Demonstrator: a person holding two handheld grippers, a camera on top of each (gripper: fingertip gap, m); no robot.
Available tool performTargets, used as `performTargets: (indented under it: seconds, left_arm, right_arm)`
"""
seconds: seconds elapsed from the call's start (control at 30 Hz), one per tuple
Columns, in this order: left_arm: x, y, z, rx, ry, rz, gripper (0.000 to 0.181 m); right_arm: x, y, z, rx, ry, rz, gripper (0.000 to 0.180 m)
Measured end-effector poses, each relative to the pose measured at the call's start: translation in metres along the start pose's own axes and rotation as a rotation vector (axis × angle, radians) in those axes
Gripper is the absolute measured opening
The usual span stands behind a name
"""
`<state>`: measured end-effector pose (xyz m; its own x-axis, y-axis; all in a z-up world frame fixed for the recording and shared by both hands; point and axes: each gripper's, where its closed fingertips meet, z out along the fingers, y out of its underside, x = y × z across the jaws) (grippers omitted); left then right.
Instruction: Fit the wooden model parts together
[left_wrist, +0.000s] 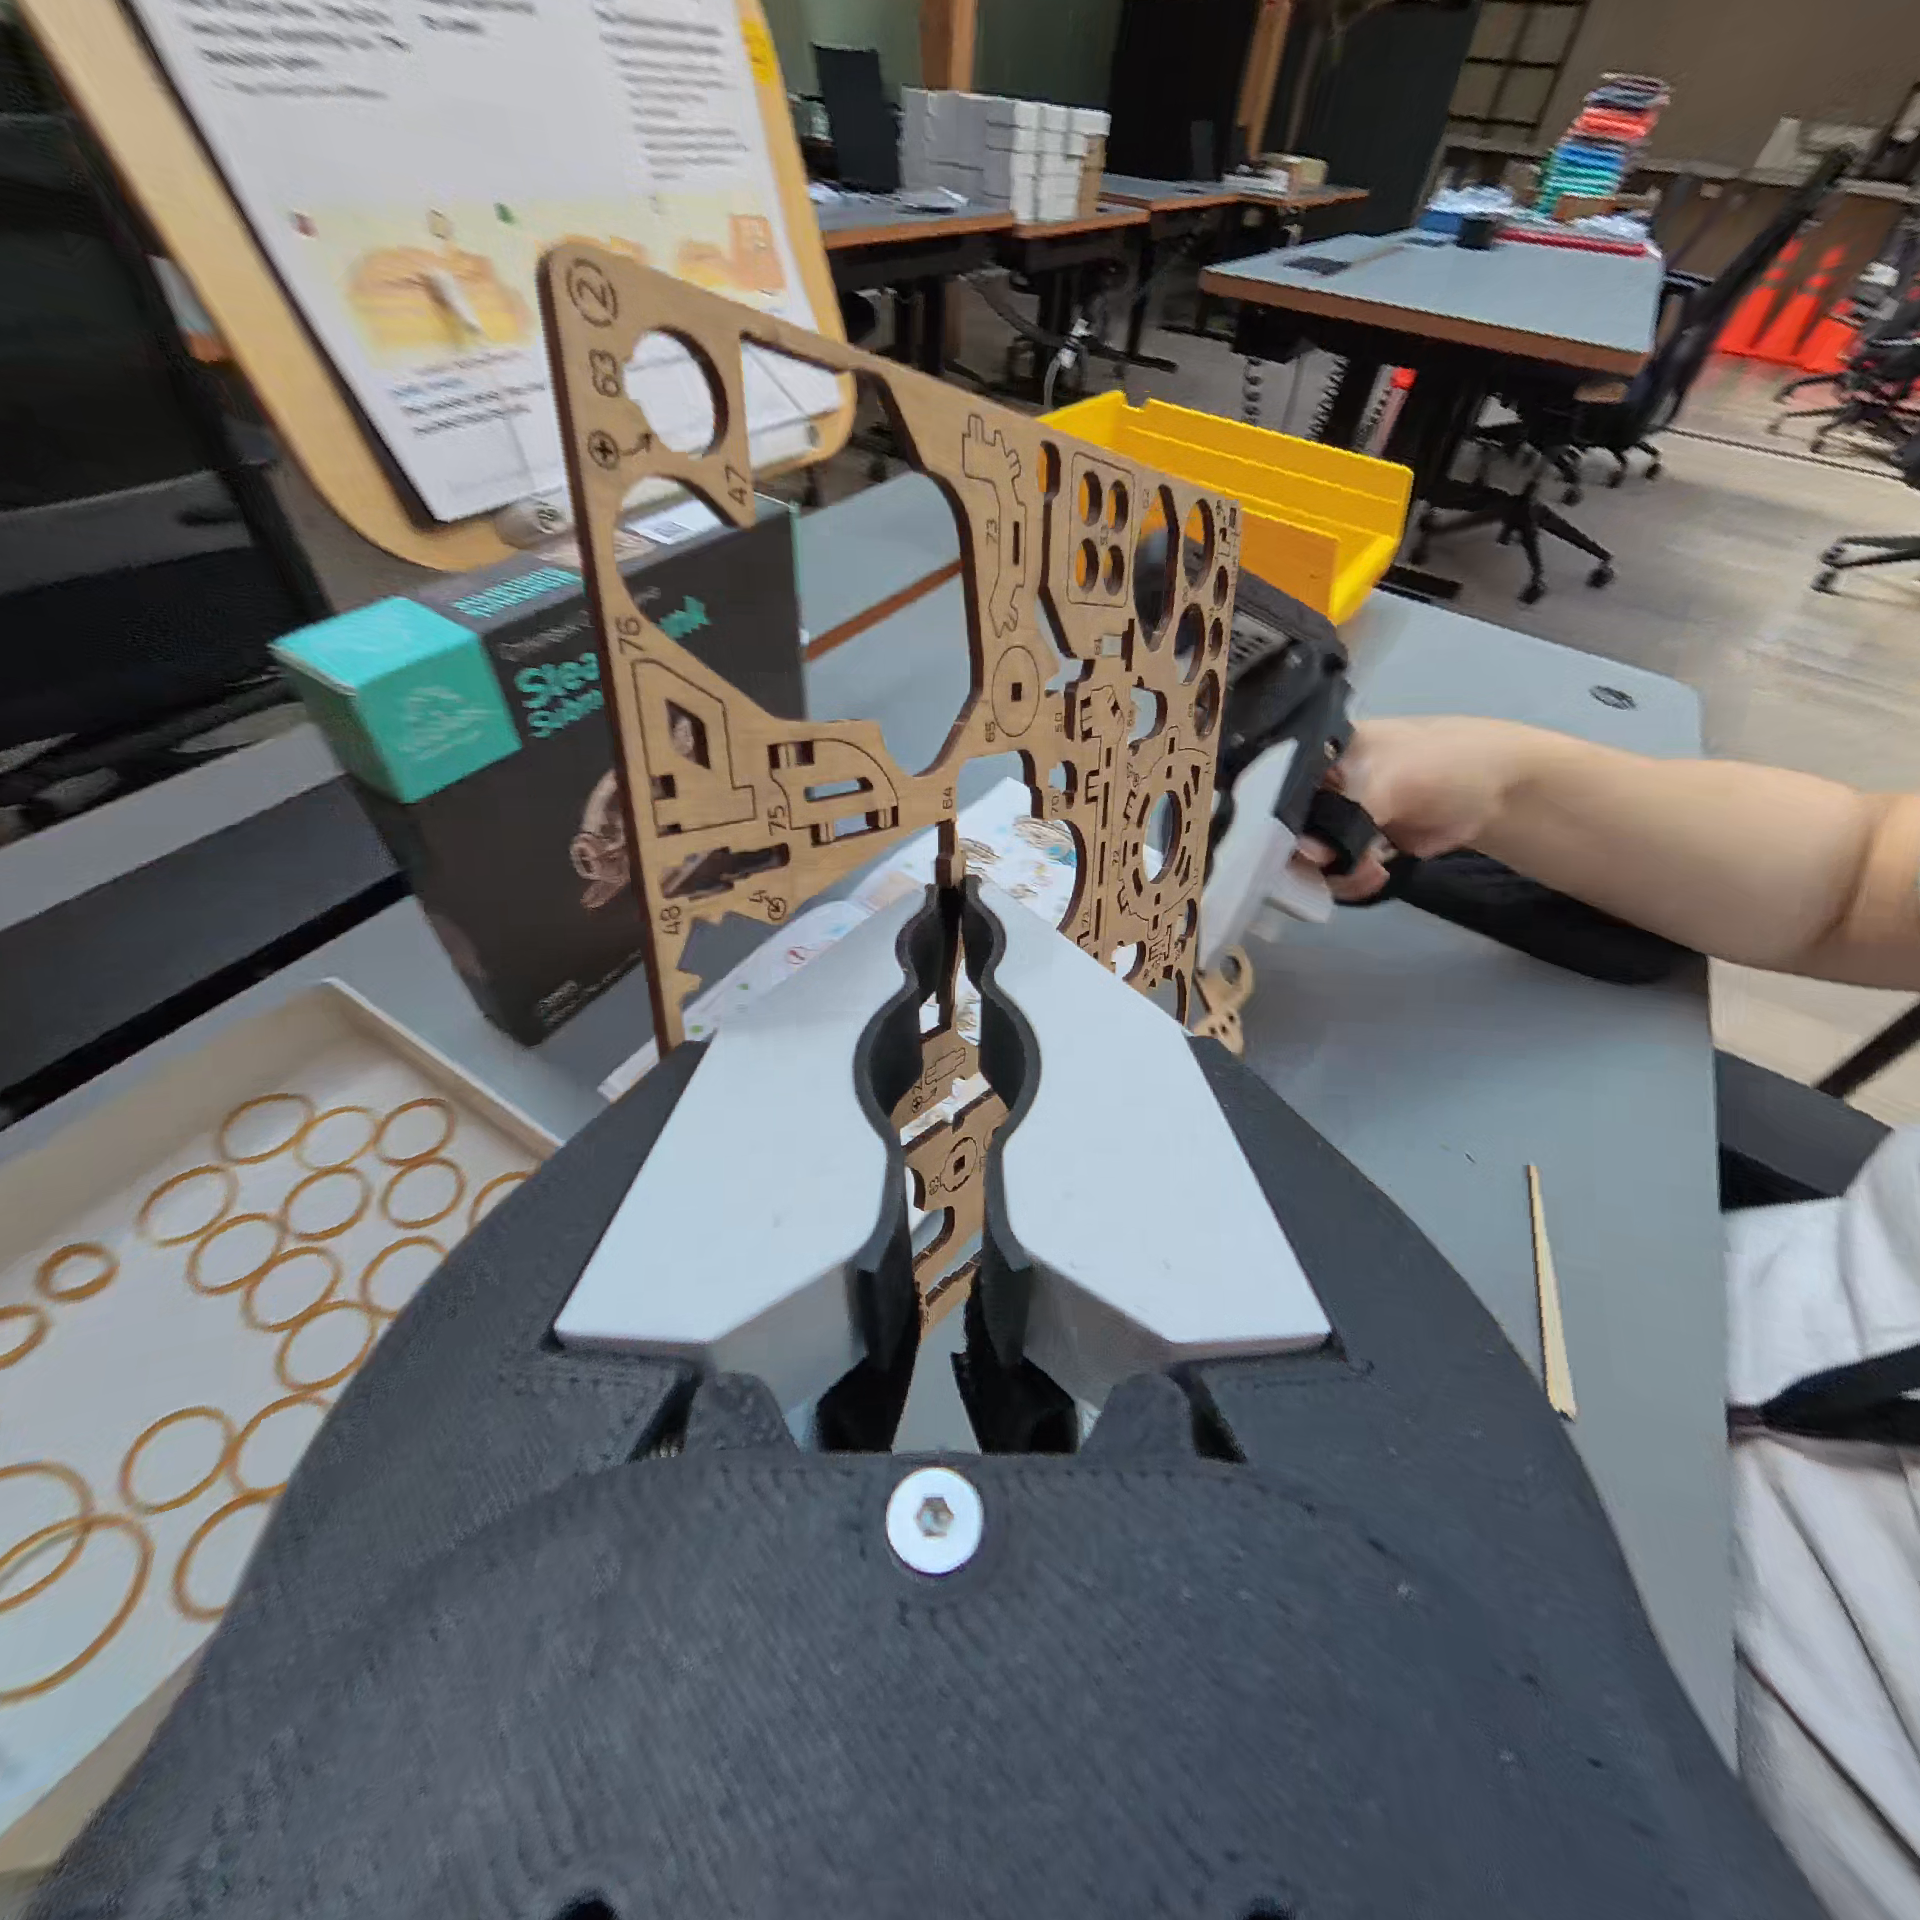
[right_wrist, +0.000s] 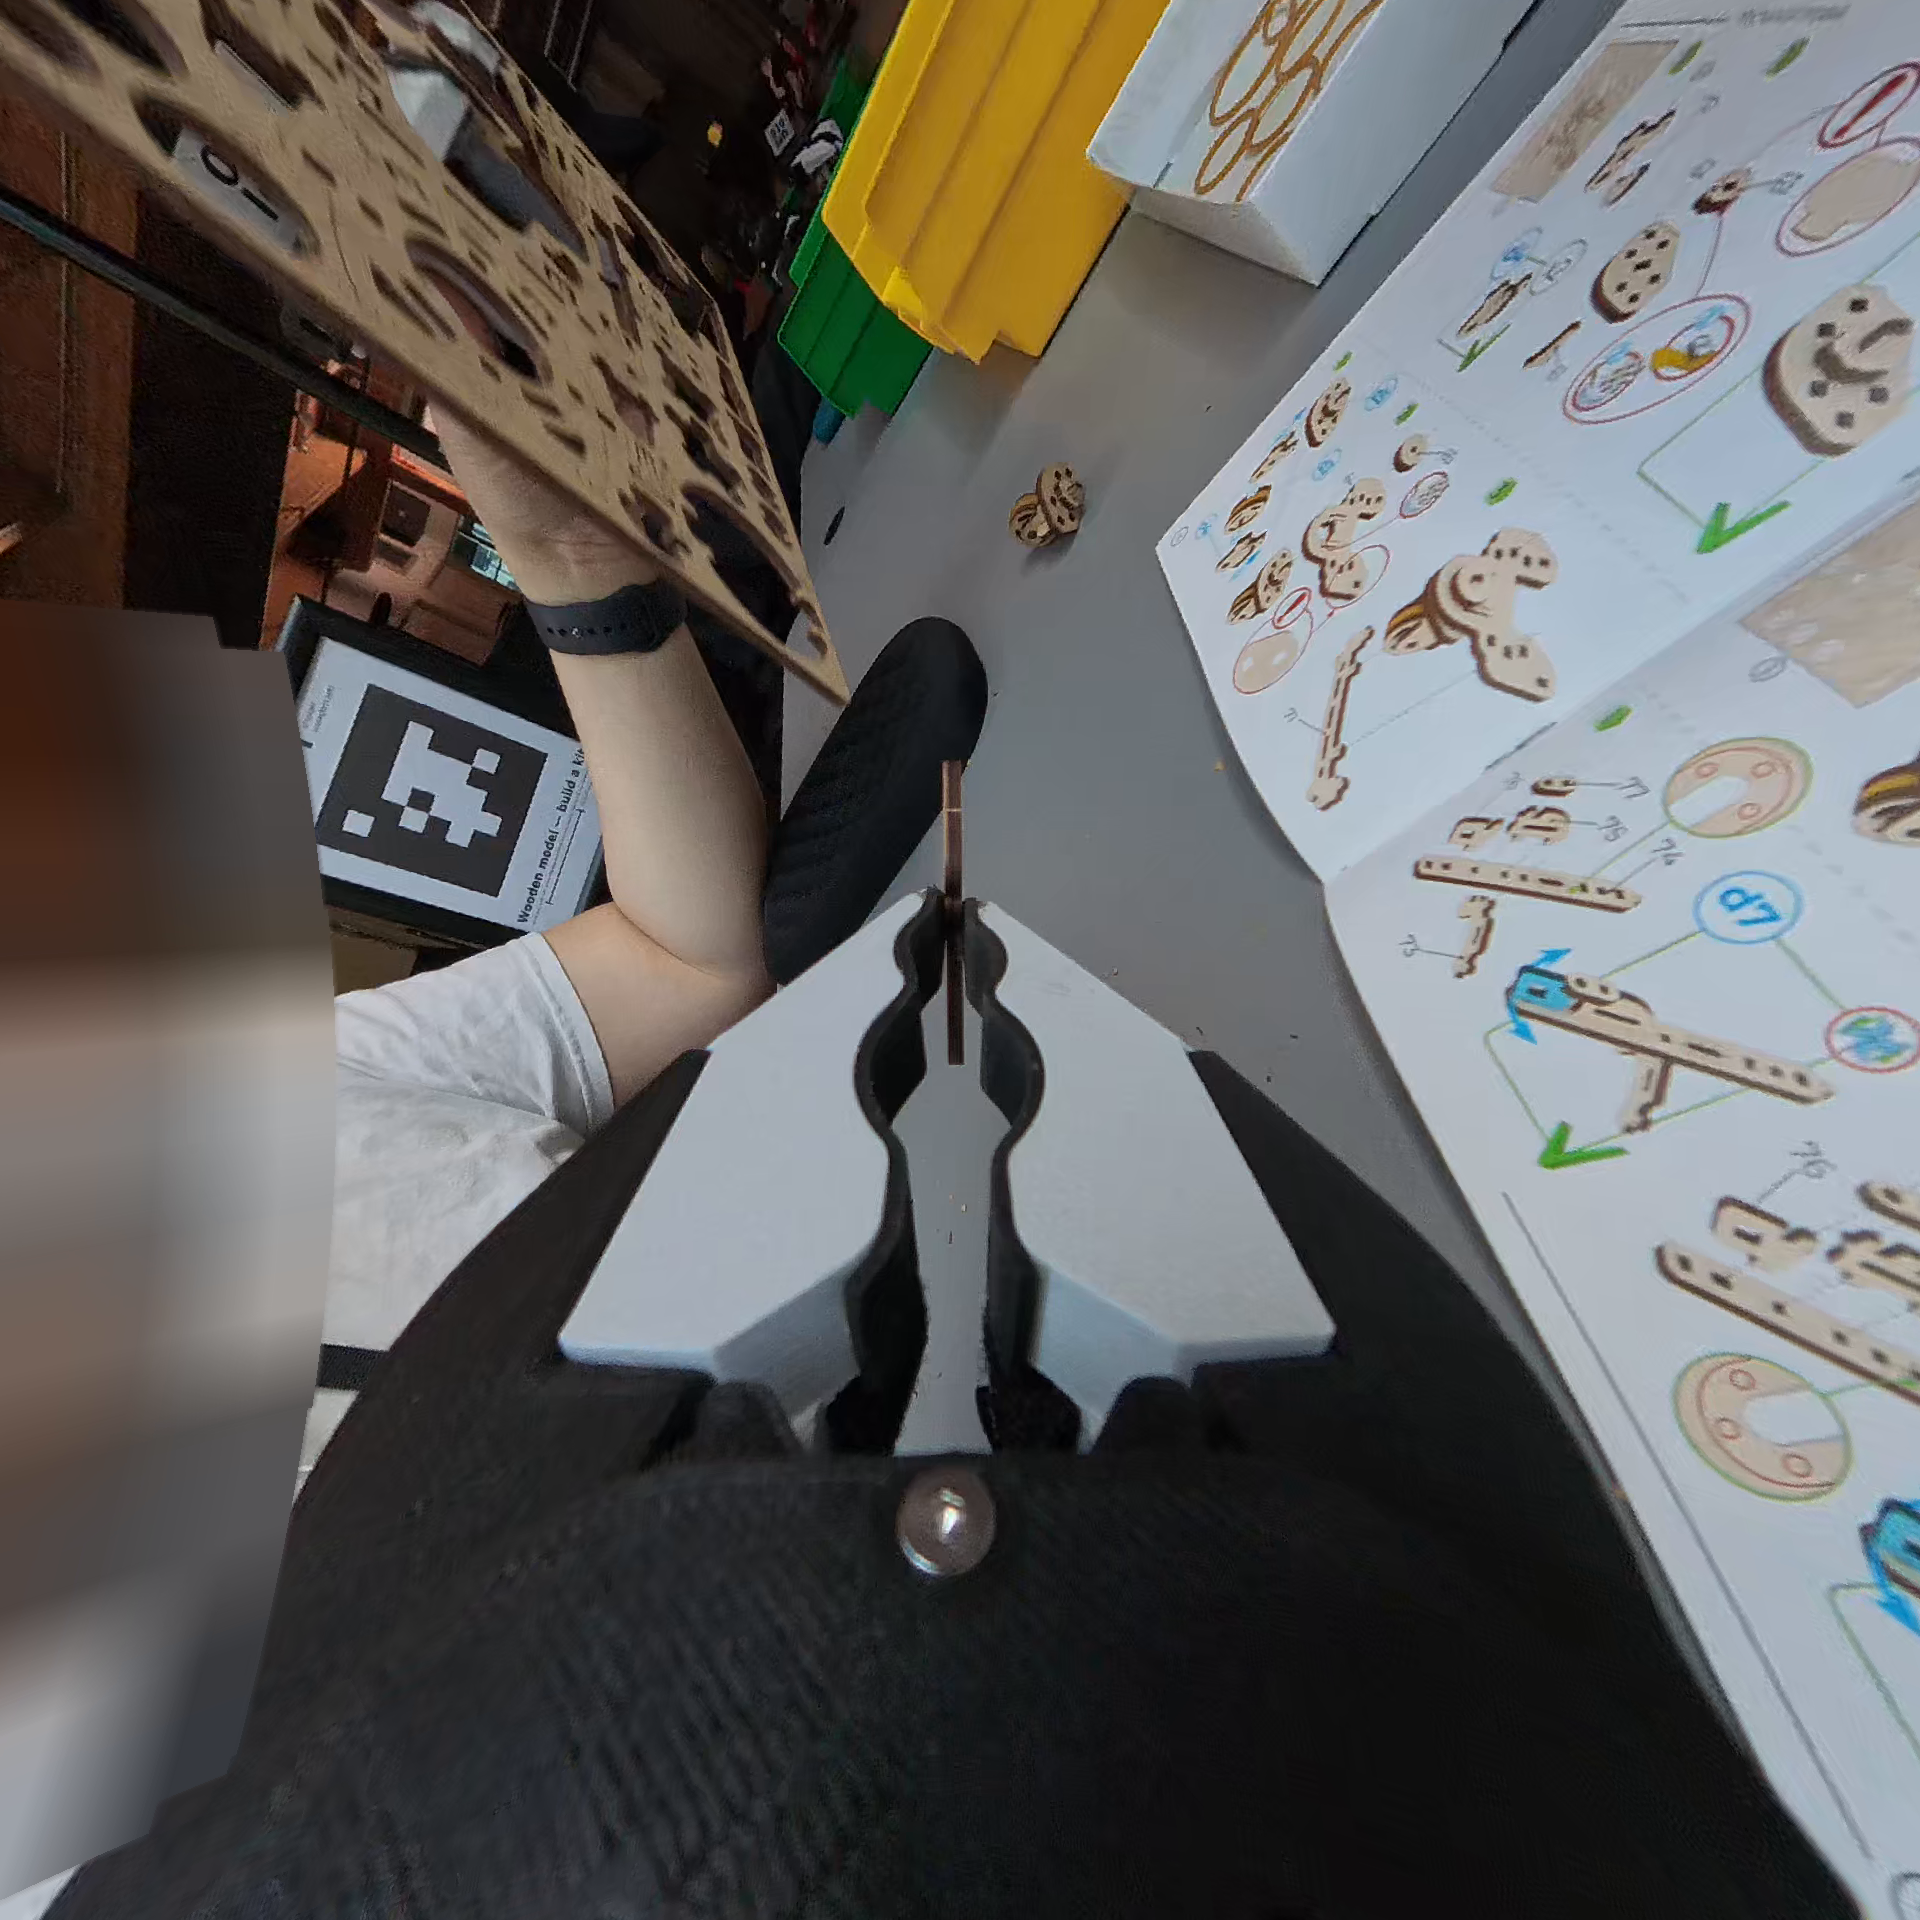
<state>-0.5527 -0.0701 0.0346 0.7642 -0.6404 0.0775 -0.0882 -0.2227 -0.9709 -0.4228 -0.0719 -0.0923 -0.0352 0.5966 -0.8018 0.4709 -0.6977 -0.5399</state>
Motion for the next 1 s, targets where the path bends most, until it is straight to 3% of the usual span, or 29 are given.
performTargets:
  seconds: [0.13,0.27,0.5,0.67,0.9,1.0]
  left_arm:
    - [-0.020,-0.044,-0.030,0.090,-0.084,0.005,0.001]
    - [-0.031,-0.069,-0.032,0.070,-0.177,0.085,0.001]
    - [-0.050,-0.067,-0.023,-0.030,-0.272,0.174,0.001]
    - [-0.058,-0.062,-0.022,-0.019,-0.234,0.149,0.001]
    - [-0.048,-0.070,-0.017,0.009,-0.181,0.172,0.001]
    - [-0.046,-0.071,-0.019,0.006,-0.185,0.185,0.001]
  right_arm:
    - [0.001,0.021,0.013,0.105,0.075,0.031,0.000]
    - [0.012,0.034,0.021,0.167,0.129,0.131,0.000]
    - [0.018,0.041,0.033,0.220,0.193,0.234,0.000]
    - [0.018,0.031,0.033,0.298,0.208,0.342,0.000]
    - [0.019,0.057,0.052,0.238,0.266,0.405,0.003]
    - [0.017,0.061,0.054,0.181,0.321,0.294,0.016]
